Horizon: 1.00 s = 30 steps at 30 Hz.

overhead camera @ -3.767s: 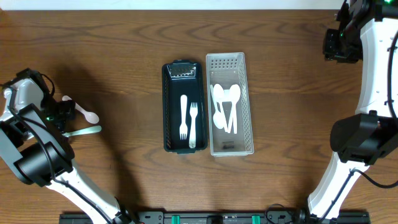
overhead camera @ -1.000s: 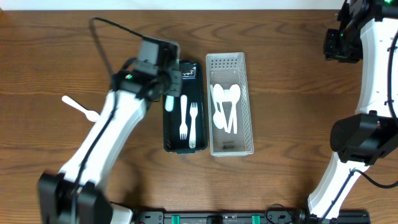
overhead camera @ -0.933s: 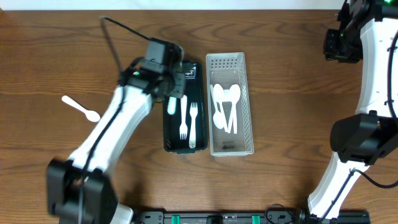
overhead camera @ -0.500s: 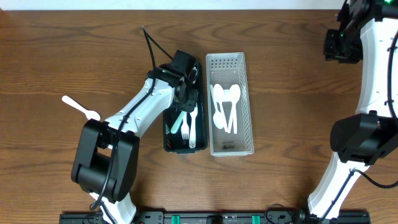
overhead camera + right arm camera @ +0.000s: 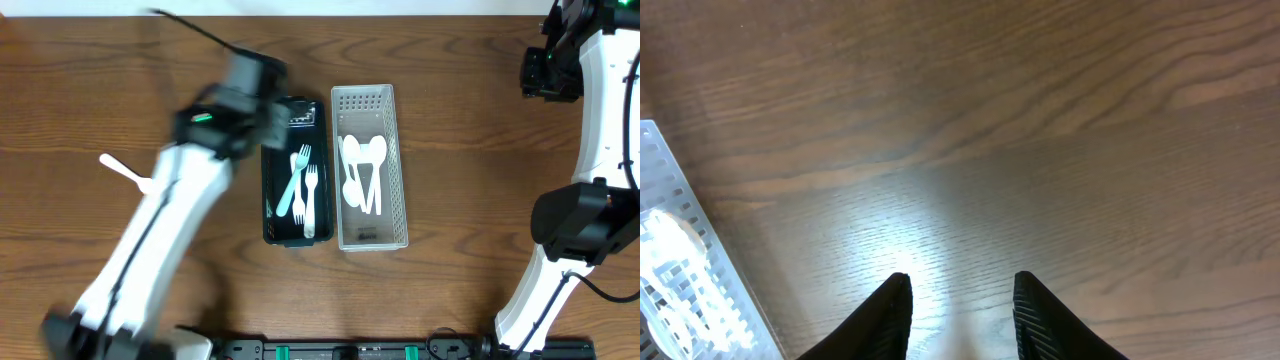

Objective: Pack container
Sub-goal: 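Place the third fork into the black basket and release, then grasp the last white fork on the left with the left gripper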

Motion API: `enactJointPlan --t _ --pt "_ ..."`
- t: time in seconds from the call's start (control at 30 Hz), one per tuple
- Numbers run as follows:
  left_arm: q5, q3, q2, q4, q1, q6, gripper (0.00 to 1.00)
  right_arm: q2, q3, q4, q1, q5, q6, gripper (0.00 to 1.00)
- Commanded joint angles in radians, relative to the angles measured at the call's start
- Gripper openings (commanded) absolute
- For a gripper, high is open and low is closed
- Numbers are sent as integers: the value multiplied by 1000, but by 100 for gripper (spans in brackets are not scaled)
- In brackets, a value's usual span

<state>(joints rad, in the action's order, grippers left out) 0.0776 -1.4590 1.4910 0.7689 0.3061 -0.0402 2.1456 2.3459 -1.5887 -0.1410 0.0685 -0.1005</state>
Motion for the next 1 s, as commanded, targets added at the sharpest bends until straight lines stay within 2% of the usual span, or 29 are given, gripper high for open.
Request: enactJointPlan --t 0.0,0.2,0.37,0.47,0.57,0.7,0.97 --pt "66 -11 -78 9 -173 -73 59 -30 18 -1 2 10 13 36" --pt "49 -10 -13 51 -532 -299 65 -30 18 -1 2 10 12 37" --pt "-17 -9 165 92 -698 -416 66 -30 18 -1 2 10 12 37" --pt "-53 -9 289 106 -743 -460 67 -30 18 -2 2 10 12 37" --pt "-132 -9 408 100 -761 -459 68 -30 18 -2 2 10 12 37" --pt "-145 -9 523 78 -758 -459 67 -30 18 -5 2 10 8 37" --pt "-145 -9 608 49 -758 -459 66 -30 18 -16 3 10 -7 37"
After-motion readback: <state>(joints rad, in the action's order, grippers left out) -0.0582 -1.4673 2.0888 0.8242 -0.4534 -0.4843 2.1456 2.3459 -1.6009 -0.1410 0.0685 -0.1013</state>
